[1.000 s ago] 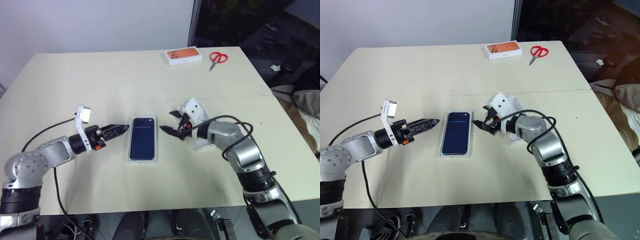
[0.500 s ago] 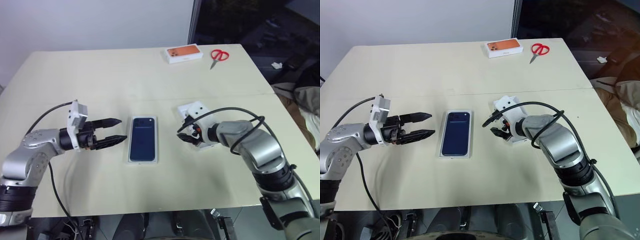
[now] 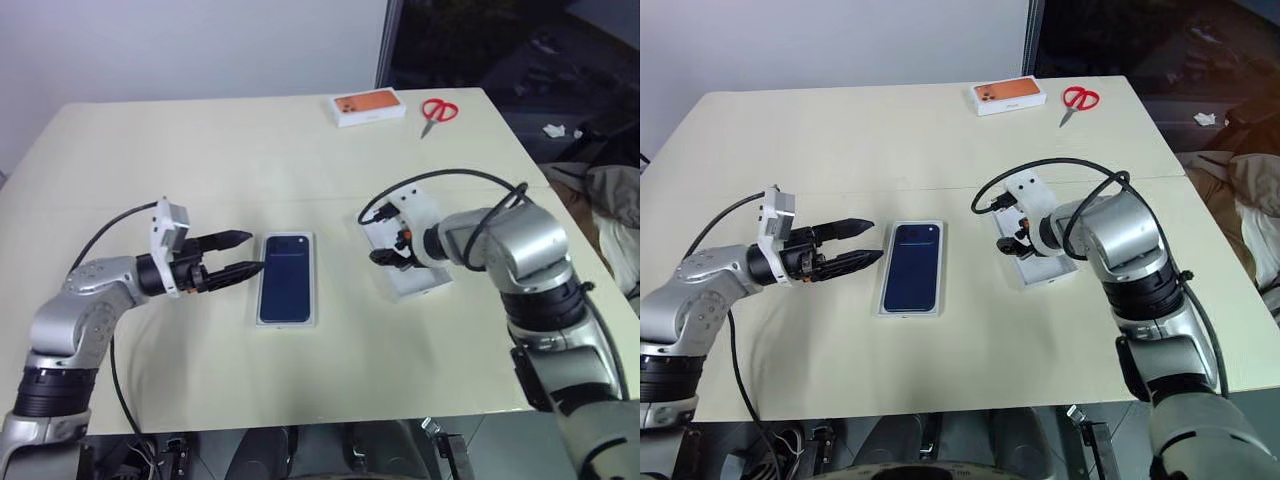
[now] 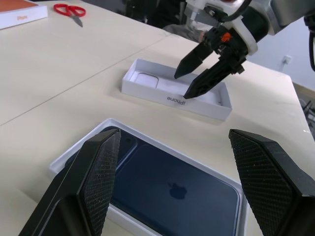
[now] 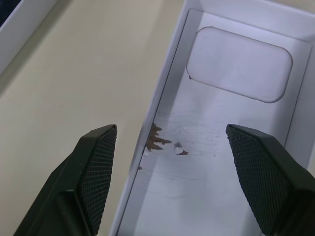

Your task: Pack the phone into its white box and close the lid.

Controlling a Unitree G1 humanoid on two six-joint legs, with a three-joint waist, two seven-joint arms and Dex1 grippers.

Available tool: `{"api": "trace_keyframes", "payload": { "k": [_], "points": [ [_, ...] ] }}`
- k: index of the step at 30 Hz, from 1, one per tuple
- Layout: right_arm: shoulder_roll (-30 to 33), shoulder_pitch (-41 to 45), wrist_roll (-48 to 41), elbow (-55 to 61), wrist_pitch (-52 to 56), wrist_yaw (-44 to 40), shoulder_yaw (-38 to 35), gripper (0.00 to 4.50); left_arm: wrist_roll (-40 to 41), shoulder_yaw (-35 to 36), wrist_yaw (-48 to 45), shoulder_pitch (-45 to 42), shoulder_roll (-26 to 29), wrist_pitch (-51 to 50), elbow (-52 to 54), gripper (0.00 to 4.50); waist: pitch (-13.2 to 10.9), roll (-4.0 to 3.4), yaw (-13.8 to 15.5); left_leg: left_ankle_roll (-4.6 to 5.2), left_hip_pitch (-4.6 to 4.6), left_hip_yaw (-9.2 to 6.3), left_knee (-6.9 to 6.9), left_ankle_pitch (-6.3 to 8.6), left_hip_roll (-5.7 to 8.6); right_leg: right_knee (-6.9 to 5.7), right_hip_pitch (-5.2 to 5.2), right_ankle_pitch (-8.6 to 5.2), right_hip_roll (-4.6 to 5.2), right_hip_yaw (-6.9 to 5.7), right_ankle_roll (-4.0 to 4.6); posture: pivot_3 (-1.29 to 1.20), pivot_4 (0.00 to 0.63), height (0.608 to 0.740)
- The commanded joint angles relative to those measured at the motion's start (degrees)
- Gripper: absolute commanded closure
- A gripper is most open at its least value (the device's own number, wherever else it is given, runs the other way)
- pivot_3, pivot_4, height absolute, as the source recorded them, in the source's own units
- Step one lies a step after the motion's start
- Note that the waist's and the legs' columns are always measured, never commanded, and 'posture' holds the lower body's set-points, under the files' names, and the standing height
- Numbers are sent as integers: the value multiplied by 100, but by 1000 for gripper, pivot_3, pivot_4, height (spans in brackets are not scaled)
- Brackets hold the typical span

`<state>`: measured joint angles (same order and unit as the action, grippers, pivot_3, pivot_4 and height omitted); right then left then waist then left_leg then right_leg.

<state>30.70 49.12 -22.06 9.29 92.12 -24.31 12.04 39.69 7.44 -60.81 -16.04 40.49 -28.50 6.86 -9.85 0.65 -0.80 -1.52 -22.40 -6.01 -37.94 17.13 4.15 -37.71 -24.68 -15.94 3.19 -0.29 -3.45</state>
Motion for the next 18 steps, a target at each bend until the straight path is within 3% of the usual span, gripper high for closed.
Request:
{"api": "trace_keyframes", "payload": {
  "k": [1,12,18],
  "points": [
    [-53,152,-545,-172,38,439,-114,745,8,115,44,25,0,-15,168,805,0,-1,-3,0,0,0,-1,0,0,0,0,0,0,0,0,0,150,740],
    [-517,122,-2137,-463,38,2578,-555,745,2,144,129,102,-73,17,359,805,0,-1,1,-3,0,1,-7,-2,0,-8,0,0,0,0,0,0,150,740],
    [-416,39,-3159,-490,38,3567,-572,745,17,105,227,115,-138,-28,433,805,0,-1,-3,3,0,1,-10,-2,0,-15,0,0,0,0,0,0,150,740]
  ]
}}
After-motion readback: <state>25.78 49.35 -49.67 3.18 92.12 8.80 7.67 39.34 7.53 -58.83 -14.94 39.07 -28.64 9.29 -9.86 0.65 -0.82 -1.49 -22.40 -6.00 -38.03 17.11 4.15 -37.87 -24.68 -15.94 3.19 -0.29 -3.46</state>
